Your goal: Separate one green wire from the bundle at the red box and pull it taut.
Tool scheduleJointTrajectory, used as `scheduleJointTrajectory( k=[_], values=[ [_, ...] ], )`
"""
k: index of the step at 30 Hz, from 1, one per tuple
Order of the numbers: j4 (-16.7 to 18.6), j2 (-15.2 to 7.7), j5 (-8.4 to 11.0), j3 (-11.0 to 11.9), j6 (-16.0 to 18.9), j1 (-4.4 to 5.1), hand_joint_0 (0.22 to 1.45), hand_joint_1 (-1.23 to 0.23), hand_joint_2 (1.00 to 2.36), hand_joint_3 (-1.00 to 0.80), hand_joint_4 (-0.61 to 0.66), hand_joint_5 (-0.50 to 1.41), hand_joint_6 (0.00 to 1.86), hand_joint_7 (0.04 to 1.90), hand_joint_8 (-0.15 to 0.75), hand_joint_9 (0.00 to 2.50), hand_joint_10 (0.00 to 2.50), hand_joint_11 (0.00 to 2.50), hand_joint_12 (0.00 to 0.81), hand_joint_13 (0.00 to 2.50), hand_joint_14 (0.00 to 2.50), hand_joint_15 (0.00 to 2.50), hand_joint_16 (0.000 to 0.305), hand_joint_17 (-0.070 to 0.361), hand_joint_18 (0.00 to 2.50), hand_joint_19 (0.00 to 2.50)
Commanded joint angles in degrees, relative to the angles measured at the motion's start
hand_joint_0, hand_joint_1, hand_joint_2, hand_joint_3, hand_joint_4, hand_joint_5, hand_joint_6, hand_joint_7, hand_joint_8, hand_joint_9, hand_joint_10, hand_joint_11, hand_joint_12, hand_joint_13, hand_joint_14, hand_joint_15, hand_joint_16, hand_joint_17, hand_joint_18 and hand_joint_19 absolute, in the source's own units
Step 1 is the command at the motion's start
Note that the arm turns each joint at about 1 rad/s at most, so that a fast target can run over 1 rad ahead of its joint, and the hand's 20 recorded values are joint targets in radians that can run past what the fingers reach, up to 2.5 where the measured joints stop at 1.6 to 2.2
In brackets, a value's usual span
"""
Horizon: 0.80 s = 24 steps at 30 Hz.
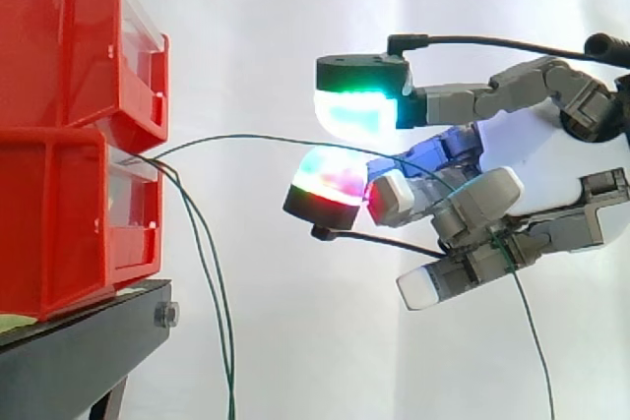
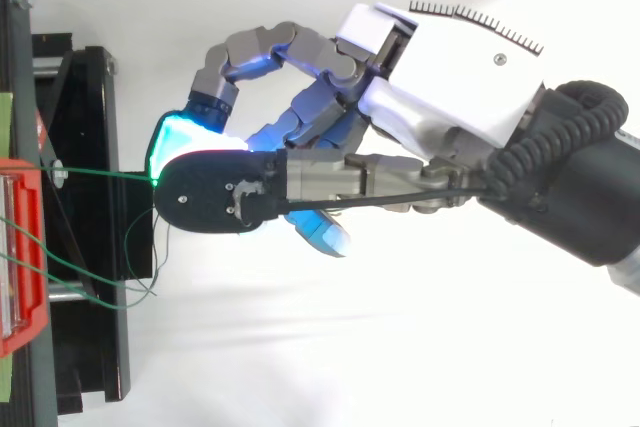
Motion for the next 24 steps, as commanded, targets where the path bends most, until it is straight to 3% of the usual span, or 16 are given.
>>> scheduleJointTrajectory(
  k=[1, 11, 16, 24],
  values=[
    [-1.2, -0.1, -0.06, 0.7, 0.0, -0.12, 0.63, -0.69, 1.02, -0.29, 0.10, -0.21, 0.89, 1.01, 0.272, 1.20, 0.02, 1.04, 0.331, 1.59, 0.01, 1.38, 0.051, 0.114, 0.94, 0.50],
    [-1.4, -0.1, 0.03, 1.1, 0.0, -0.12, 0.63, -0.71, 1.02, -0.26, 0.09, -0.21, 0.90, 0.98, 0.270, 1.18, 0.02, 1.05, 0.342, 1.54, 0.02, 1.31, 0.051, 0.114, 0.93, 0.50],
    [-1.4, 0.0, 0.20, 1.1, 0.0, 0.05, 0.58, -0.60, 1.00, -0.50, 0.12, -0.21, 0.90, 0.97, 0.271, 1.21, 0.02, 1.04, 0.344, 1.56, 0.02, 1.31, 0.051, 0.115, 0.94, 0.51],
    [-1.4, 0.0, 0.20, 1.1, 0.0, 0.23, 0.59, -0.62, 1.00, -0.50, 0.12, -0.20, 0.89, 0.98, 0.275, 1.22, 0.02, 1.04, 0.346, 1.56, 0.02, 1.30, 0.051, 0.115, 0.94, 0.50]
  ],
)
